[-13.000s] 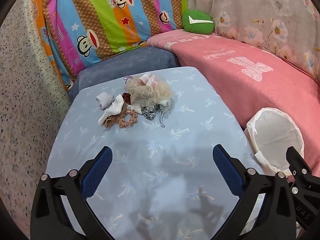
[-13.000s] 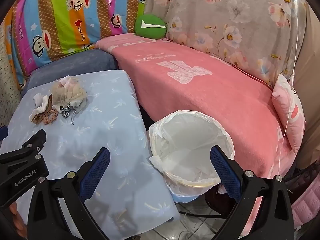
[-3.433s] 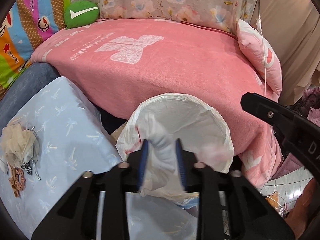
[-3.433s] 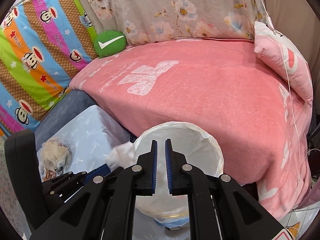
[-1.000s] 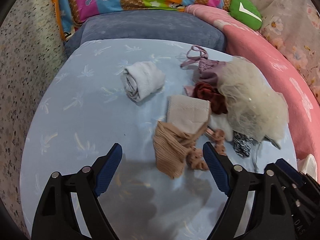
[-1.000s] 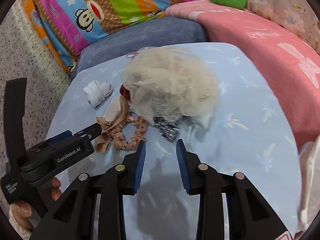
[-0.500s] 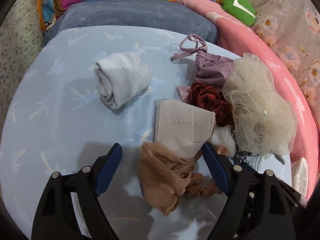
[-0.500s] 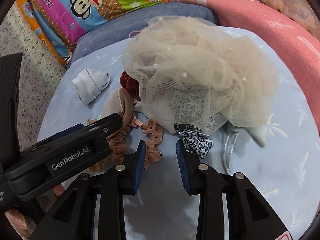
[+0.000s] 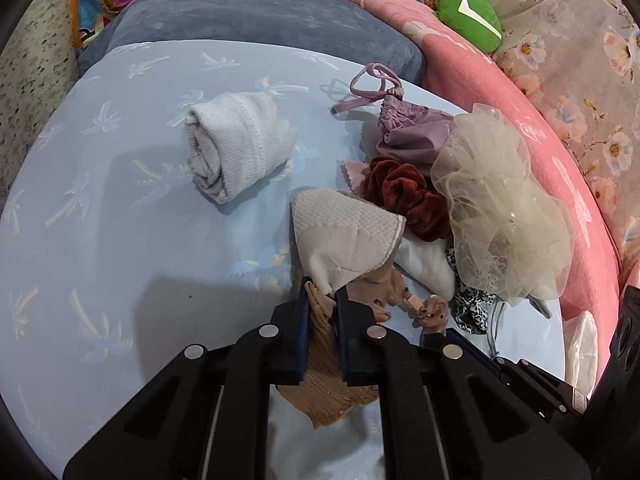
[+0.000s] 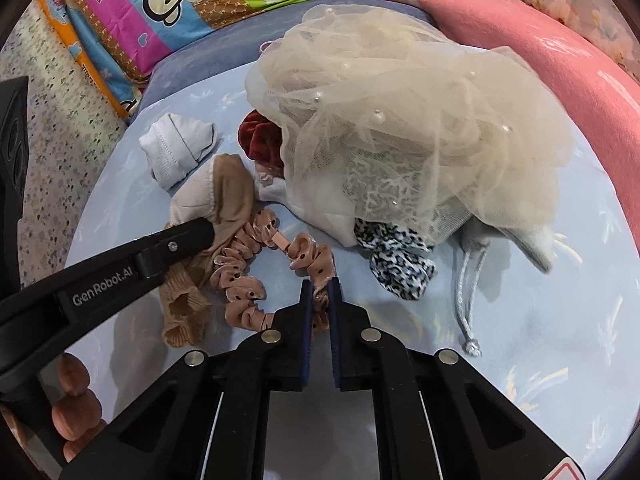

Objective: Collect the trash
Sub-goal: 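Grasp the tan stocking with the left tool while the right tool grasps the brown scrunchie, then carry the tan stocking with the left tool while the right tool carries the scrunchie to the bin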

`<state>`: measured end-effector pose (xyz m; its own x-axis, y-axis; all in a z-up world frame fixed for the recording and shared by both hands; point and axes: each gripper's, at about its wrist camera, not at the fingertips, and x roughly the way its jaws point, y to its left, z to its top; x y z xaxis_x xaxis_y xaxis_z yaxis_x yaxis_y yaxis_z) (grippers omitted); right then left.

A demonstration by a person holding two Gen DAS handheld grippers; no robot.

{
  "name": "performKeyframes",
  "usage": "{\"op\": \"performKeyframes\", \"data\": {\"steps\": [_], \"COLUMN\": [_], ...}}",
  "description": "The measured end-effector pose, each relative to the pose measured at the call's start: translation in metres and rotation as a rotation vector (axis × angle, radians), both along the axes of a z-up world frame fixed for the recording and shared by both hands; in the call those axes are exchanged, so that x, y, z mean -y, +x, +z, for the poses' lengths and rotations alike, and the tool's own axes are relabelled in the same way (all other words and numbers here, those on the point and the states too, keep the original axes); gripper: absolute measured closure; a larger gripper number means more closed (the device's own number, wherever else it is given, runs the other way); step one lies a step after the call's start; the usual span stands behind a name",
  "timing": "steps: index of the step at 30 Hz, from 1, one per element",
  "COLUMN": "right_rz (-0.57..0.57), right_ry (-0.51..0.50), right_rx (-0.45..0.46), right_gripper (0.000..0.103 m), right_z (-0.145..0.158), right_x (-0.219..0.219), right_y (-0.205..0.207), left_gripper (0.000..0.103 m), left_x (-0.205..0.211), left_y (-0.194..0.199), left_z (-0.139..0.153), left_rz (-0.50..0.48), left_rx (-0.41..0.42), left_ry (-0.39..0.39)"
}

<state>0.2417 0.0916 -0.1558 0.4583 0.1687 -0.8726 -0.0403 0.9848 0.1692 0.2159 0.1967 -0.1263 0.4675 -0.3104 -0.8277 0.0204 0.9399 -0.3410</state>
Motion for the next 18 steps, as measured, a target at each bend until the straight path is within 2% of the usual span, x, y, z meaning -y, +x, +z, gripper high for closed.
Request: {"op": "performKeyframes", "data": {"steps": [9,18], "right_rz": [-0.046,-0.083], "right_ry": [0.015,0.032], "right_rx": [0.066,0.147], "right_gripper": [0.097,0.097], "right_z": [0.036,0.079], "right_x": [0.029,0.057], "right_y": [-0.034,-0.068], "left_gripper": [0.097,0.098], "left_x": [0.011,0.042], "left_y": [-0.020,-0.045], "left_z": [0.021,0.057], "left_rz": [0.001,-0.054], "left_rx": [0.035,0.117], "left_ry": [0.011,0.022]}}
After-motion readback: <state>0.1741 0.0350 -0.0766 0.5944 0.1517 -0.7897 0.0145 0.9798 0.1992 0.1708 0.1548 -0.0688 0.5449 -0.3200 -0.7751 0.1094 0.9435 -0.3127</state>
